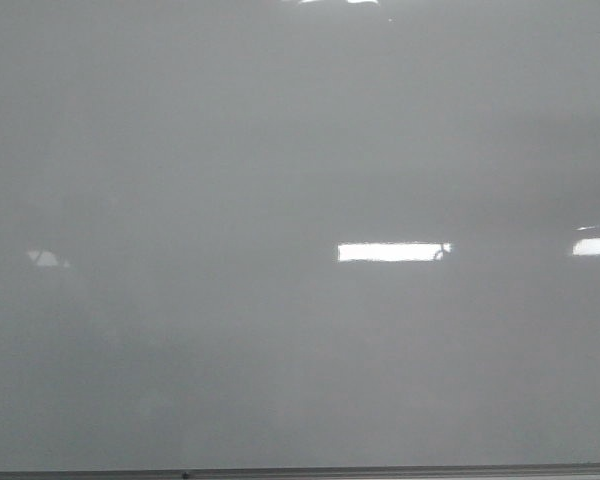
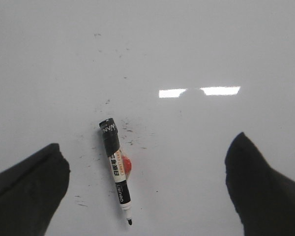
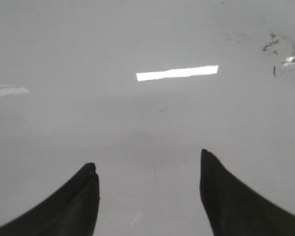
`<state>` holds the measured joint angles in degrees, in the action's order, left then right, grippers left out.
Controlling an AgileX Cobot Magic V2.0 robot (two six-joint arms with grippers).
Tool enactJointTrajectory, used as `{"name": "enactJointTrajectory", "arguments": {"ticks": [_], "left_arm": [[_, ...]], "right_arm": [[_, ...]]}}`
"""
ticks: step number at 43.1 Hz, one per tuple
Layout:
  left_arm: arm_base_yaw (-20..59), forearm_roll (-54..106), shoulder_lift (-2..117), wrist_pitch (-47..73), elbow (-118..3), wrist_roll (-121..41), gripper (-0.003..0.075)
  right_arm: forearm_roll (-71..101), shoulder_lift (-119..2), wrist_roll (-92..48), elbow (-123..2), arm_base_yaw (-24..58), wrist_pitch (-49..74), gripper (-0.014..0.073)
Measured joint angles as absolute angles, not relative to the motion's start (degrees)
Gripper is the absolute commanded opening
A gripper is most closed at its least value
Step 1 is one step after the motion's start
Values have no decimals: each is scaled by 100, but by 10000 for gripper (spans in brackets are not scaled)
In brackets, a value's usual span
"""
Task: Write number 7 on whiteboard
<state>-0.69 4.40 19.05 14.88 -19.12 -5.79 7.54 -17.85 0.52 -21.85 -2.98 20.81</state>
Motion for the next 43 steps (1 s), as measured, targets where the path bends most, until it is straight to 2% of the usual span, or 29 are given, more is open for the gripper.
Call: {"name": "enactJointTrajectory", "arguments": {"ticks": [6,12,16,24,39,43], "left_arm": [[-69,903,2572,1590,-1912,-579,621],[-142,1230,3925,1689,-2077,-397,618],[-361,1307,5240,1712,-2393,-195,618],[-696,1330,6717,1401,-2838,-149,618],[-596,1293,8203,121,-3222,-135,615],[-596,1236,8354,-302,-3222,-135,561]], "right_arm": [[754,-1785,52,-2185,-298,2090,507],[754,-1785,52,-2185,-298,2090,507],[754,-1785,52,-2185,-298,2095,507],[754,-1785,52,-2185,-218,2095,507],[754,-1785,52,-2185,-181,2140,507],[754,-1785,52,-2185,-181,2140,507]]}}
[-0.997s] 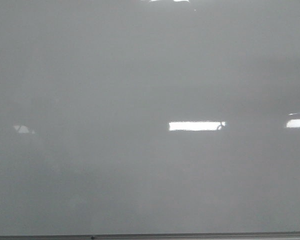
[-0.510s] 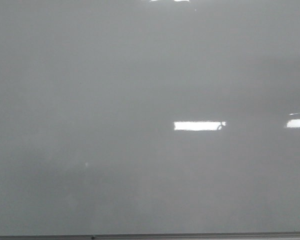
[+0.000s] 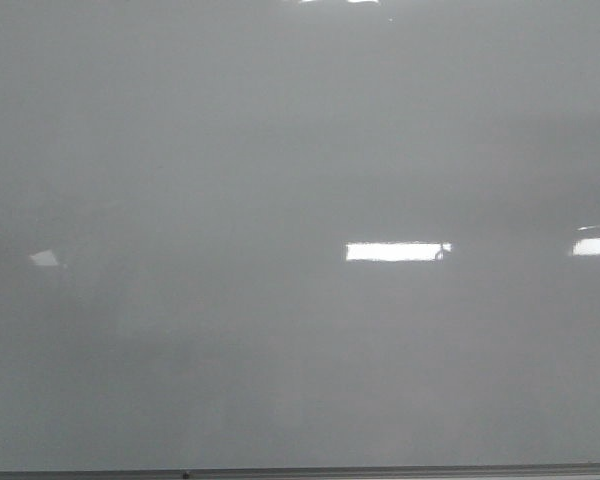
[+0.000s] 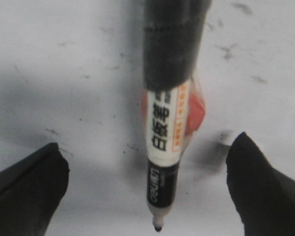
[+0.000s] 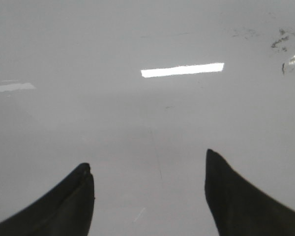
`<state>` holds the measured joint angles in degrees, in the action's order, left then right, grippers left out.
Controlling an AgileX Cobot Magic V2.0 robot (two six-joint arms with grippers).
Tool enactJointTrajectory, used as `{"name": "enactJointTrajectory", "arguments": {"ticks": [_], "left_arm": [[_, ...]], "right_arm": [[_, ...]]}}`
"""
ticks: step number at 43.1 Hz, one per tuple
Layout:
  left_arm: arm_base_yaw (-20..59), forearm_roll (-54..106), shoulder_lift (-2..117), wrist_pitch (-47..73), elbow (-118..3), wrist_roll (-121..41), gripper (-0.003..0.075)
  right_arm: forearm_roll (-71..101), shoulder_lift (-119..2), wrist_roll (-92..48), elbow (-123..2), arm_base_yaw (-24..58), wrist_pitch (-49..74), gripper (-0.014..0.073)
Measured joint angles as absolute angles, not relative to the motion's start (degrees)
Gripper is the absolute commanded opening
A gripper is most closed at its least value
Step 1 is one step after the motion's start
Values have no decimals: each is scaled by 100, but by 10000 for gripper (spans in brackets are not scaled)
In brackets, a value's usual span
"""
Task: Write number 7 on whiteboard
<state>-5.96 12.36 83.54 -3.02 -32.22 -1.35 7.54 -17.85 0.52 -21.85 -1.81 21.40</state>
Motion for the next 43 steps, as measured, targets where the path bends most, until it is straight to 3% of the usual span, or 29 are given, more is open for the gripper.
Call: {"name": "enactJointTrajectory", "arguments": {"ticks": [8,21,33,43], "left_arm": [[-596,1181,8449,-517,-3222,-135,335],[-596,1150,8598,-520,-3222,-135,98],[-596,1117,8552,-191,-3332,-135,70],[-502,940,8193,2722,-4329,-689,70]], "right_arm": [[754,-1785,52,-2185,-181,2140,507],[754,-1785,52,-2185,-181,2142,507],[754,-1785,52,-2185,-181,2152,507],[827,-1785,52,-2185,-181,2152,507]]}}
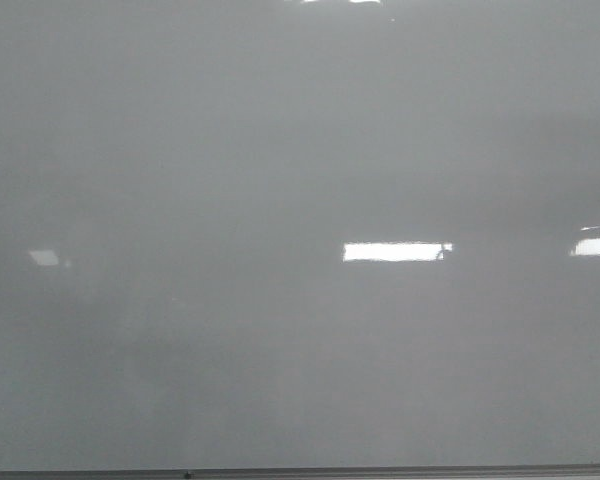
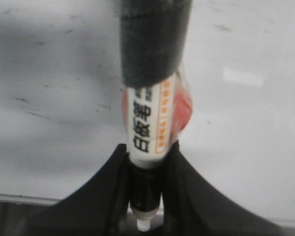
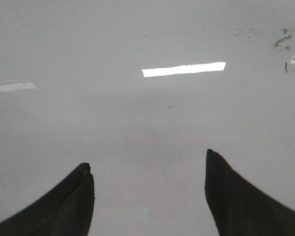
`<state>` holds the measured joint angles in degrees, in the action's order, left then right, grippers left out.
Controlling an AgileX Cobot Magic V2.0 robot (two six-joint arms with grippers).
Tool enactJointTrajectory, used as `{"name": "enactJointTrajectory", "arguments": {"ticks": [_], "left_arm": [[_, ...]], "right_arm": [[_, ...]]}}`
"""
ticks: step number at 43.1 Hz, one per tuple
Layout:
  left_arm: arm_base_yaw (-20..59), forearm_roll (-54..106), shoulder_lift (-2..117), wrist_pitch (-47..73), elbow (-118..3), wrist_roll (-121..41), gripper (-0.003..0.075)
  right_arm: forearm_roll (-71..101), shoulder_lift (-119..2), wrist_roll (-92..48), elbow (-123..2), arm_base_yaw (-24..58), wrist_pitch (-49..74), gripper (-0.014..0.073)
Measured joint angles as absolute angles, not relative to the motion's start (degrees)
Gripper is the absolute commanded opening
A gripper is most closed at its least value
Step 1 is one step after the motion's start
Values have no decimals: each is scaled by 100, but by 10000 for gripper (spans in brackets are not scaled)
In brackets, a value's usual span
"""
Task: Write number 7 on whiteboard
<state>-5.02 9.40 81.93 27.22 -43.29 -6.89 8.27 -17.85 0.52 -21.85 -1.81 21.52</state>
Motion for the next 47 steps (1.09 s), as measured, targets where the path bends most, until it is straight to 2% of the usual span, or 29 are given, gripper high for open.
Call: {"name": "enactJointTrajectory", "arguments": {"ticks": [7,17,26,31,39,47], "left_arm": [[151,976,8096,4088,-5064,-1742,70],[1980,1140,7414,4201,-5166,-3201,70],[3756,1239,6913,4383,-5166,-3460,70],[4475,1239,6786,4421,-5166,-3479,70],[5102,1239,6752,4435,-5166,-3554,70],[5247,1239,6752,4435,-5166,-3618,70]], "right_arm": [[1028,-1932,52,-2198,-141,2277,507],[1296,-2598,-359,-2654,336,3108,507],[2133,-3490,-1801,-3445,1144,4260,507],[2808,-4047,-2965,-3869,1658,4843,507],[3786,-4895,-4305,-4409,2469,5186,507],[4192,-5779,-4961,-4952,3117,5223,507]]}}
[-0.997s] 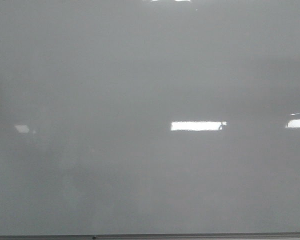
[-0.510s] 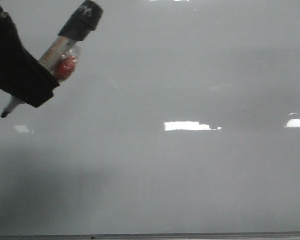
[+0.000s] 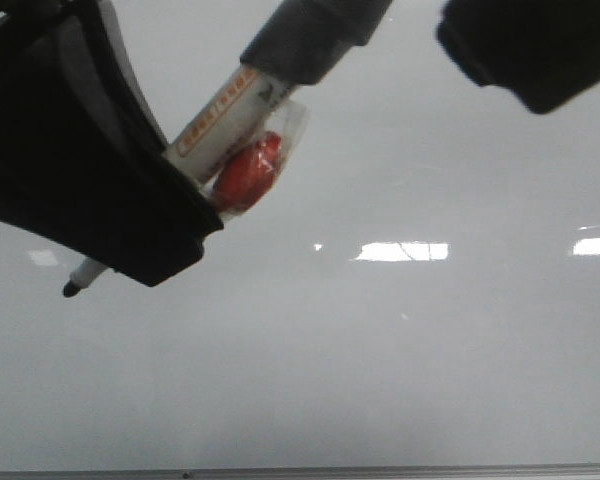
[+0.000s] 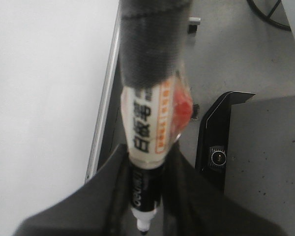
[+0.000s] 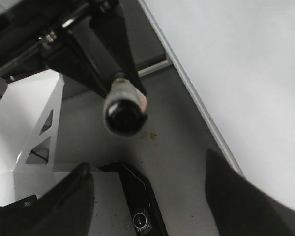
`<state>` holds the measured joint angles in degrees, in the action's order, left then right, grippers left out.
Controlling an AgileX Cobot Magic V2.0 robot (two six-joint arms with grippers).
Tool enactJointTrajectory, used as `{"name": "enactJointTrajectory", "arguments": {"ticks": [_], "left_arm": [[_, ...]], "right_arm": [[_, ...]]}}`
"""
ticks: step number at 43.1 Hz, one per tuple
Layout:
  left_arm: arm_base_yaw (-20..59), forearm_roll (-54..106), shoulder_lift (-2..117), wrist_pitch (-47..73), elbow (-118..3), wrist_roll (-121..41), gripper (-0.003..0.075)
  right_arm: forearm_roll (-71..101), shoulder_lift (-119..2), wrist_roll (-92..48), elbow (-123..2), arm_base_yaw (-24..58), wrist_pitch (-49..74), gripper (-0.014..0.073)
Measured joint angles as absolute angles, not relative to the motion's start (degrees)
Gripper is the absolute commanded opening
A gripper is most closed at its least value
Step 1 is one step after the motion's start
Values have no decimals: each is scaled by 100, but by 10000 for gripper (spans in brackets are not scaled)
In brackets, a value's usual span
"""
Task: Write number 7 on whiteboard
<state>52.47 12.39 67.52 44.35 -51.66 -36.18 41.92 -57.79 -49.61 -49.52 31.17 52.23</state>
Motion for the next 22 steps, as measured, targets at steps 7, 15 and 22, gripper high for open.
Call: {"name": "enactJointTrajectory", "arguments": {"ticks": [7,15,22], "left_arm": [[5247,1239,6752,4411,-5166,-3667,70],[5247,1239,6752,4353,-5166,-3692,70],[5247,1162,6752,4318,-5166,-3729,73]], "right_arm": [[4278,-6434,-5107,-5439,3572,5246,507],[4309,-6977,-5166,-5822,3837,5272,472],[4318,-7200,-5175,-5941,3869,5296,246]]}}
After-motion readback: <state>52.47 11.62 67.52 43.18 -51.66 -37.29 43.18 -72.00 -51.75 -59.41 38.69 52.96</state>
